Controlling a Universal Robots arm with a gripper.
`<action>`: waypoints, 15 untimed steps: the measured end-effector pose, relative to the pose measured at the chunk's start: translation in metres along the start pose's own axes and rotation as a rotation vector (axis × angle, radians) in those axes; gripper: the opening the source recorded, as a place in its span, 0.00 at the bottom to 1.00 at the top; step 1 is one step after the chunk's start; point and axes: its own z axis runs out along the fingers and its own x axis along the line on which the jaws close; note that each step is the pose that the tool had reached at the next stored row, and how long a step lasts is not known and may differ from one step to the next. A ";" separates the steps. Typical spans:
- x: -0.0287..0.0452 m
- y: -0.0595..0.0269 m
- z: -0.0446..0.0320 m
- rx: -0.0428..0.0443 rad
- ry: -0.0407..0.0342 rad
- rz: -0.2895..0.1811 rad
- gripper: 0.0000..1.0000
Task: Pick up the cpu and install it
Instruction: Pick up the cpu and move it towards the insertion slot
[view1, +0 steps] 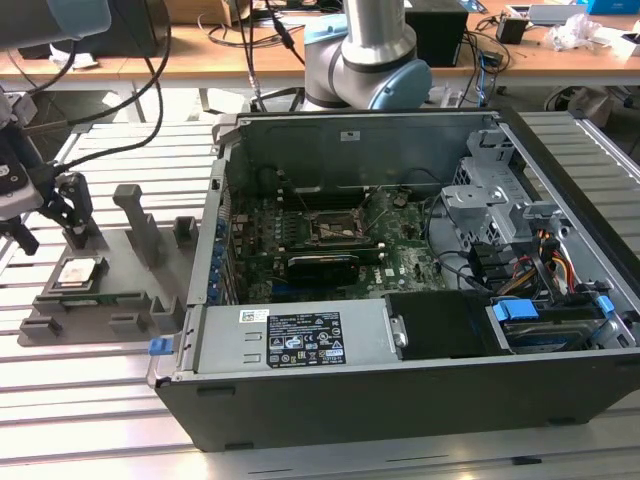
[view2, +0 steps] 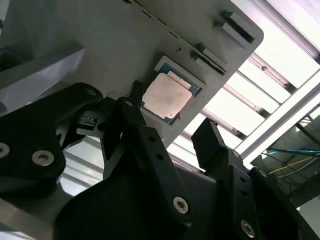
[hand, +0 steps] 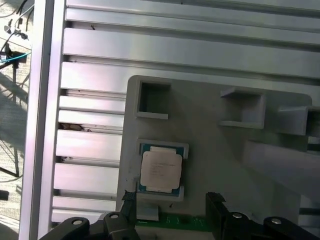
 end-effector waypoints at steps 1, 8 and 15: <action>0.0002 0.0005 0.0027 0.0001 0.0003 0.009 0.66; 0.0009 0.0020 0.0134 0.0003 0.0004 0.018 0.66; 0.0012 0.0022 0.0244 0.0003 0.0005 0.018 0.66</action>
